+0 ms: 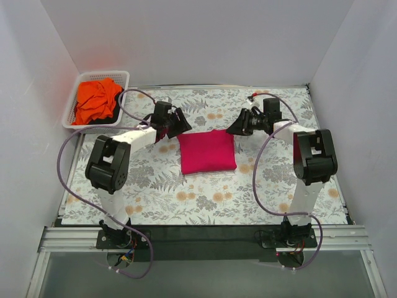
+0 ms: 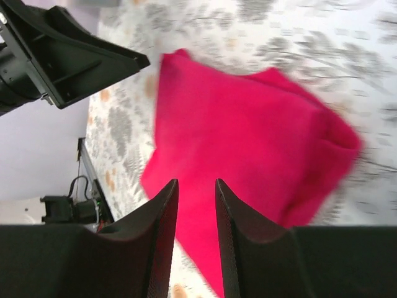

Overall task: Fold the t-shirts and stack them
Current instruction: Fold the tshirt

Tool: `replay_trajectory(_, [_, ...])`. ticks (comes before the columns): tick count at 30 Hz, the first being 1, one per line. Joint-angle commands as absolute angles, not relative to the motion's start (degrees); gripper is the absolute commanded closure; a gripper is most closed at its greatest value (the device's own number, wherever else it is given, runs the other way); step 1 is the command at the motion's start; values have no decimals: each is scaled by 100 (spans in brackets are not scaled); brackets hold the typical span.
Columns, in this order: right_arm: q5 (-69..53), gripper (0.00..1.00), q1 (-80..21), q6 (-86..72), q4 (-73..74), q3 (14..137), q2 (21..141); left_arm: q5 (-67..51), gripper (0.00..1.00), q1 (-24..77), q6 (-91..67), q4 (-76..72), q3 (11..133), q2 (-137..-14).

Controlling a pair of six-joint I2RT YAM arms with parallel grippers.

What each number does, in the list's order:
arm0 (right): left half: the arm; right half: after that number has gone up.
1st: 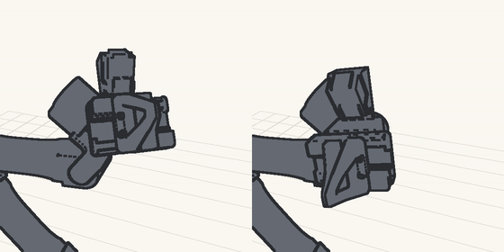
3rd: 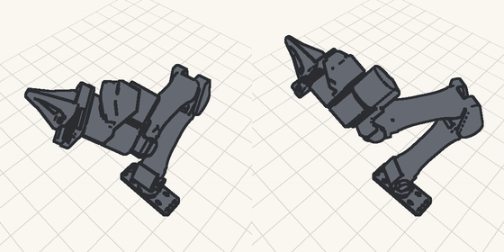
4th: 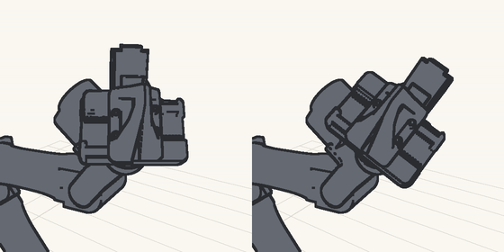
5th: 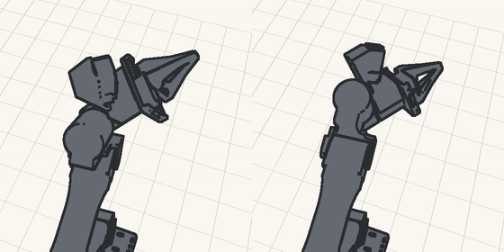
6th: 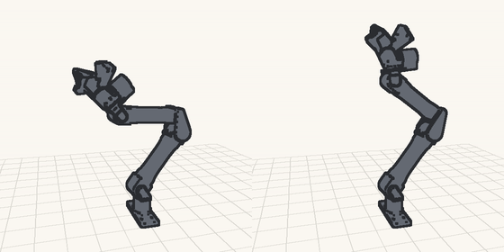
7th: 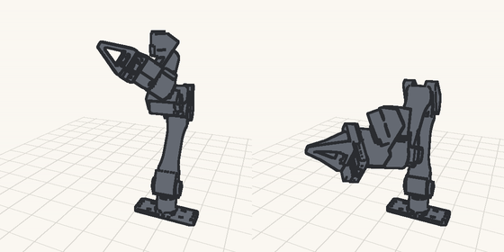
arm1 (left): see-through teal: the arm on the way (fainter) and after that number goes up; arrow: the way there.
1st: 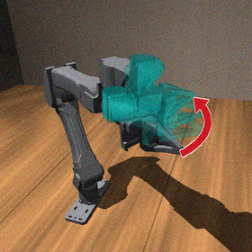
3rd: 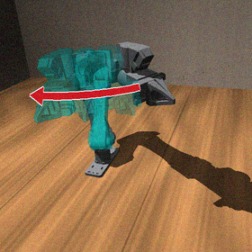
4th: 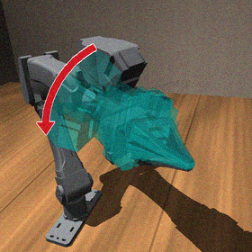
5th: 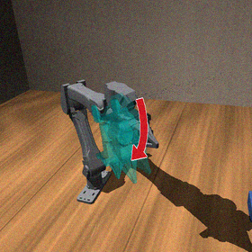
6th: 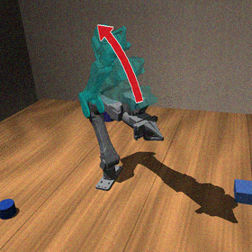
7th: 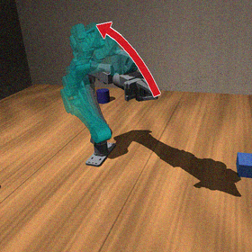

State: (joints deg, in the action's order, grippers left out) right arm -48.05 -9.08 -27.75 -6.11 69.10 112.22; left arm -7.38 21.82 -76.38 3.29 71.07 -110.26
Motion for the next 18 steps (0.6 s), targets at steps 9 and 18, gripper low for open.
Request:
replay_trajectory(9, [-5010,68,-2328,-2786,-800,5916,10615,-1063,53,3014,-8603,501,5223,-9122])
replay_trajectory(18, [-4983,69,-2154,-2804,-1230,5080,11461,-1222,67,3085,-9343,299,4333,-9527])
